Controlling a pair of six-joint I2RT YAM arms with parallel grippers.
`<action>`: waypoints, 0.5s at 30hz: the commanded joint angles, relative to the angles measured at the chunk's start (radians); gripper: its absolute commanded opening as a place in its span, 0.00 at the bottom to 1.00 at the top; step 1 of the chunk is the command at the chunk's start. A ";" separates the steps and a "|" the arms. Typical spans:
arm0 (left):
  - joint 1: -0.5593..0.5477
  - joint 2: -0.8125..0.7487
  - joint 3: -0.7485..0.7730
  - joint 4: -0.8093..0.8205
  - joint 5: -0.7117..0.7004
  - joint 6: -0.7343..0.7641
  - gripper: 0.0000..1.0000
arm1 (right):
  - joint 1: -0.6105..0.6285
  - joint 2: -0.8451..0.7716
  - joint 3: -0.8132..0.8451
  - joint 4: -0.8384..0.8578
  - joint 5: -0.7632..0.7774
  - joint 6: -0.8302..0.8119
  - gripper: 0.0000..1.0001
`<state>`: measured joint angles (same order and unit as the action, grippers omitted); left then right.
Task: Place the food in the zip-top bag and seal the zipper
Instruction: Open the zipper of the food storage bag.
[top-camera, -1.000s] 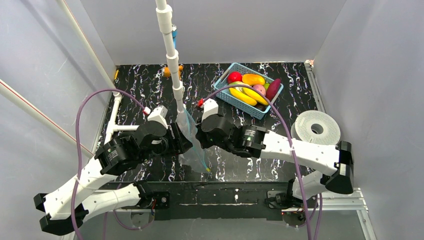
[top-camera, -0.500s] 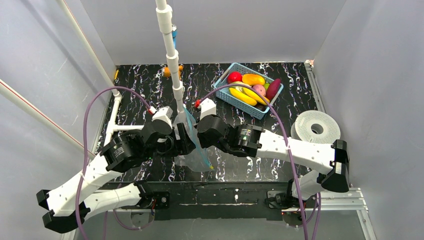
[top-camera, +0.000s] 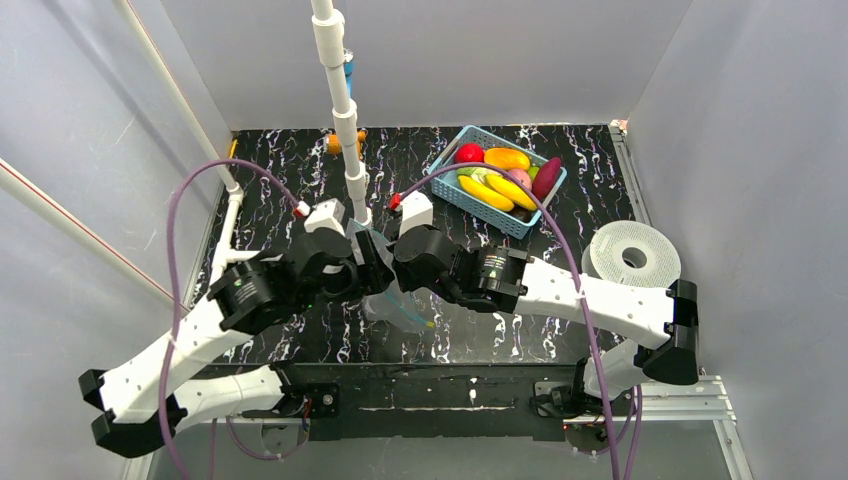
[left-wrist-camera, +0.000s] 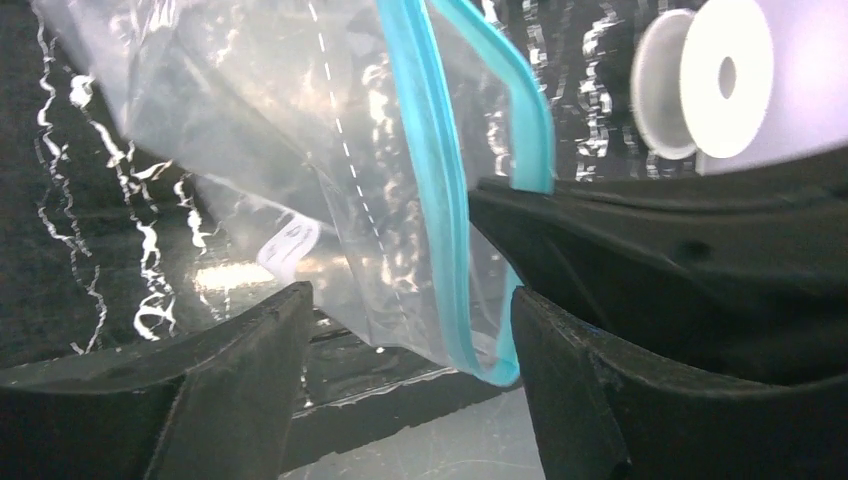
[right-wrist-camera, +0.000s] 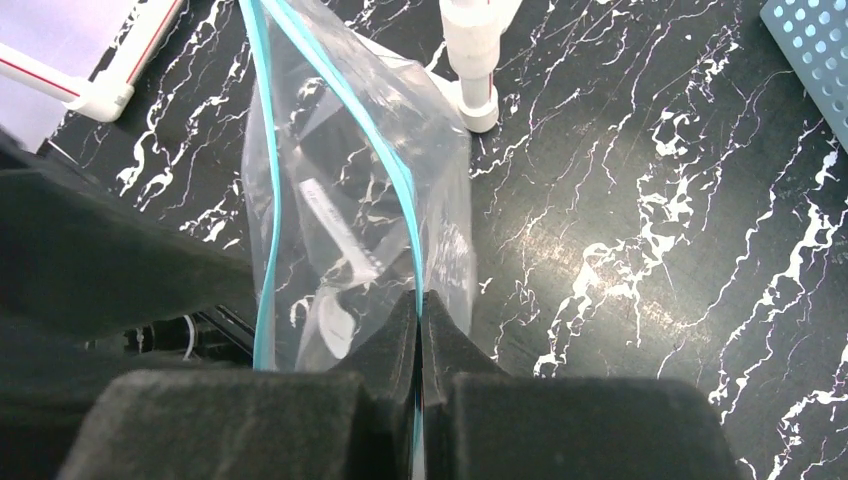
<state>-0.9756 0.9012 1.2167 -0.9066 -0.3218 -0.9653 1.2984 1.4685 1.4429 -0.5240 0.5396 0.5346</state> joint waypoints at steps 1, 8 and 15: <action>-0.002 0.043 0.005 -0.054 -0.065 -0.003 0.67 | 0.014 -0.017 0.042 0.001 0.040 0.011 0.01; -0.002 0.006 -0.039 -0.042 -0.029 0.006 0.39 | 0.015 -0.034 0.019 0.007 0.068 0.018 0.01; -0.001 -0.033 -0.006 -0.104 -0.034 0.025 0.00 | -0.008 -0.060 -0.021 0.075 -0.087 -0.014 0.01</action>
<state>-0.9756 0.8925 1.1713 -0.9363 -0.3298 -0.9585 1.3052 1.4590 1.4399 -0.5175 0.5465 0.5434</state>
